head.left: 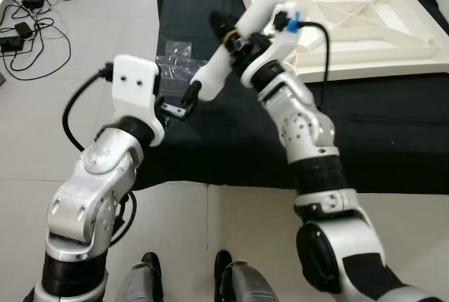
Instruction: Building children table
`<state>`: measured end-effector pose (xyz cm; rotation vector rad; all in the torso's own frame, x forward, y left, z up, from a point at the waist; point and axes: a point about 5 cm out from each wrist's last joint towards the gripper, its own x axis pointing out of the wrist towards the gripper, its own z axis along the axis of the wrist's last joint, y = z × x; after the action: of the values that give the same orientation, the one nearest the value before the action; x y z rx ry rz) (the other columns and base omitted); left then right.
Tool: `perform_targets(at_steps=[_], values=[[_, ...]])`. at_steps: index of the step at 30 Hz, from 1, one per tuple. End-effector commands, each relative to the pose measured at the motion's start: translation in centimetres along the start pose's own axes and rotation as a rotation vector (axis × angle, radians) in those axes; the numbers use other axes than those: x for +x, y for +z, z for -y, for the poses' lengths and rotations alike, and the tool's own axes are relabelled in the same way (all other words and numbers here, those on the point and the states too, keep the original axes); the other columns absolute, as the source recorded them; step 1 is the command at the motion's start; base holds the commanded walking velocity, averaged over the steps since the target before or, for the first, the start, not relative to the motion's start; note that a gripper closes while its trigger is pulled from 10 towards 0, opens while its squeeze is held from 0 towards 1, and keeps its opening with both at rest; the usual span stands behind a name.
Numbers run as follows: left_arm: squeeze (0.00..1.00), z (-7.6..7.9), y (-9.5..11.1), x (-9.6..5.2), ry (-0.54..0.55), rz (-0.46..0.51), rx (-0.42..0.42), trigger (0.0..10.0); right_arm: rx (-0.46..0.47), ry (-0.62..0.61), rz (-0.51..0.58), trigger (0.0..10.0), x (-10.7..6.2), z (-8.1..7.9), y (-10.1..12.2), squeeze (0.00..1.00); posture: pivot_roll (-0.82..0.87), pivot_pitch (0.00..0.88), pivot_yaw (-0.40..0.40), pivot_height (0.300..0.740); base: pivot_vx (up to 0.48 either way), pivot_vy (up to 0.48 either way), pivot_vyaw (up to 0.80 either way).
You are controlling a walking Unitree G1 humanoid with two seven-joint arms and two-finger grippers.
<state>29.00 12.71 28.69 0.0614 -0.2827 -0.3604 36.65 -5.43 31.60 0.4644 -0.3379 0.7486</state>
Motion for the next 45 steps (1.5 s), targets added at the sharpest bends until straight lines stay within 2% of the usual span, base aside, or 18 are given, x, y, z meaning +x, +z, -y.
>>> perform_targets(at_steps=[1,2,3,9,16,18,23,30,36,45], values=[[1.00,0.3,-0.6,0.0,-0.037,-0.024,-0.011,10.0,0.008,0.037,0.010,10.0,-0.1,-0.6,0.2,0.00,0.05,0.276,-0.134,0.740,0.000,0.000,0.00],[1.00,0.4,-0.8,0.2,-0.054,-0.039,-0.011,10.0,0.011,0.047,0.007,10.0,-0.1,-0.9,0.1,0.00,0.05,0.276,-0.134,0.740,0.000,0.000,0.00],[0.00,0.5,-1.1,0.4,-0.074,-0.056,-0.024,10.0,0.023,0.069,0.005,10.0,-0.1,-1.3,0.0,0.00,0.05,0.274,-0.131,0.740,0.000,0.000,0.00],[0.00,1.0,-2.3,1.0,-0.148,-0.102,-0.063,10.0,0.059,0.165,0.012,10.0,-0.3,-3.1,0.4,0.00,0.04,0.274,-0.128,0.740,0.000,0.000,0.00],[0.00,1.1,-2.6,1.3,-0.173,-0.111,-0.047,10.0,0.082,0.210,-0.004,10.0,-0.7,-3.8,0.3,0.00,0.04,0.275,-0.130,0.740,0.000,0.000,0.00],[0.00,1.0,-2.3,1.4,-0.190,-0.106,-0.027,10.0,0.081,0.259,-0.031,10.0,-1.0,-4.3,0.0,0.00,0.04,0.276,-0.129,0.740,0.000,0.000,0.00],[0.00,1.7,-1.6,1.5,-0.261,-0.090,-0.028,10.0,0.059,0.260,-0.075,10.0,-1.4,-4.2,-1.0,0.00,0.05,0.275,-0.131,0.740,0.000,0.000,0.00],[0.00,2.6,-2.2,1.0,-0.316,-0.122,-0.021,10.0,0.028,0.218,-0.084,10.0,-1.2,-3.4,-1.0,0.00,0.05,0.276,-0.131,0.740,0.000,0.000,0.00],[0.00,2.7,-2.7,0.8,-0.362,-0.150,-0.026,10.0,0.045,0.312,-0.109,10.0,-1.6,-4.5,-1.0,0.00,0.04,0.276,-0.132,0.740,0.000,0.000,0.00],[0.00,3.6,-3.1,0.2,-0.447,-0.181,-0.028,10.0,0.005,0.335,-0.133,10.0,-1.9,-4.6,-1.3,0.00,0.05,0.278,-0.129,0.740,0.000,0.000,0.00]])
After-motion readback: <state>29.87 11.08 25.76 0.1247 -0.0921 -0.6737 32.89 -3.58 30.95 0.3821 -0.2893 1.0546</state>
